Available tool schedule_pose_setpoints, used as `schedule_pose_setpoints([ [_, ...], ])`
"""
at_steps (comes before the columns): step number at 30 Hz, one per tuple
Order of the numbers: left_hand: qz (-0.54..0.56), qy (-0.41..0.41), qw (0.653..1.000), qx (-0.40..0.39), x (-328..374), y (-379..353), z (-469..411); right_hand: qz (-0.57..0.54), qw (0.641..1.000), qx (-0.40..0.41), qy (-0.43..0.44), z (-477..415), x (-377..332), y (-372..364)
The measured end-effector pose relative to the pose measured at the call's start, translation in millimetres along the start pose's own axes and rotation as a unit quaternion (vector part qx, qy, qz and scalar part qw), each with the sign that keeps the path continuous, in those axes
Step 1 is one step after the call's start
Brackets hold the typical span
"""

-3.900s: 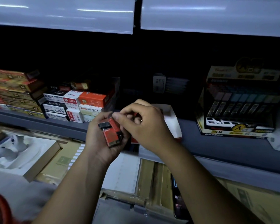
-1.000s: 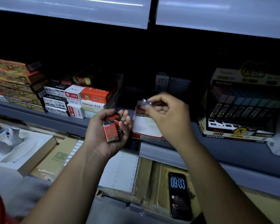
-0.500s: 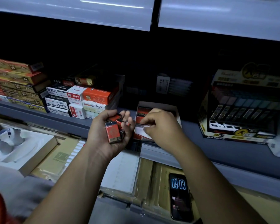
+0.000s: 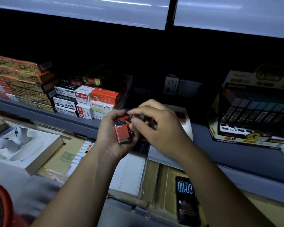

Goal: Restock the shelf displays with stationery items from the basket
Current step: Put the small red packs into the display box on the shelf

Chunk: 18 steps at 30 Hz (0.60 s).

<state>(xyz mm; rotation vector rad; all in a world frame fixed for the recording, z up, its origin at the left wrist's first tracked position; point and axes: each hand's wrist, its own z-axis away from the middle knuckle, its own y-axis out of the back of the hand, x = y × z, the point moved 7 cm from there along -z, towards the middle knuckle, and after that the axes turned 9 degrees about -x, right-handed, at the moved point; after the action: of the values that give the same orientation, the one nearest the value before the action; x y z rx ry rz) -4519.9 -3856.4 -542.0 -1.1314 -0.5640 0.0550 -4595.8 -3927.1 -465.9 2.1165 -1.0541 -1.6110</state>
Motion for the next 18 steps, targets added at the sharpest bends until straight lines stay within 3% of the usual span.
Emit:
schedule_pose_setpoints([
  [3, -0.010, 0.004, 1.000, -0.009, 0.8, -2.0, -0.1, -0.010, 0.997, -0.072, -0.017, -1.1, 0.2, -16.2],
  [6, -0.017, 0.009, 1.000, -0.014, 0.3, -3.7, 1.6, 0.007, 0.996, -0.083, -0.027, -3.4, 4.4, -23.3],
  [10, -0.031, 0.005, 0.999, -0.006, 1.0, -6.5, 3.0, -0.129, 0.989, -0.063, -0.031, -7.1, 5.0, -14.8],
  [12, -0.010, -0.002, 1.000, 0.015, 1.6, -3.1, 2.7, -0.219, 0.973, -0.026, -0.062, -7.7, 9.2, -3.1],
  [15, 0.011, 0.018, 1.000, 0.002, -1.6, -2.0, 1.8, -0.313, 0.935, 0.107, -0.132, -4.8, 28.8, 25.5],
  [18, 0.012, 0.026, 1.000, -0.010, -2.6, -2.1, 1.1, -0.267, 0.924, 0.163, -0.219, 3.9, 55.8, 44.9],
])
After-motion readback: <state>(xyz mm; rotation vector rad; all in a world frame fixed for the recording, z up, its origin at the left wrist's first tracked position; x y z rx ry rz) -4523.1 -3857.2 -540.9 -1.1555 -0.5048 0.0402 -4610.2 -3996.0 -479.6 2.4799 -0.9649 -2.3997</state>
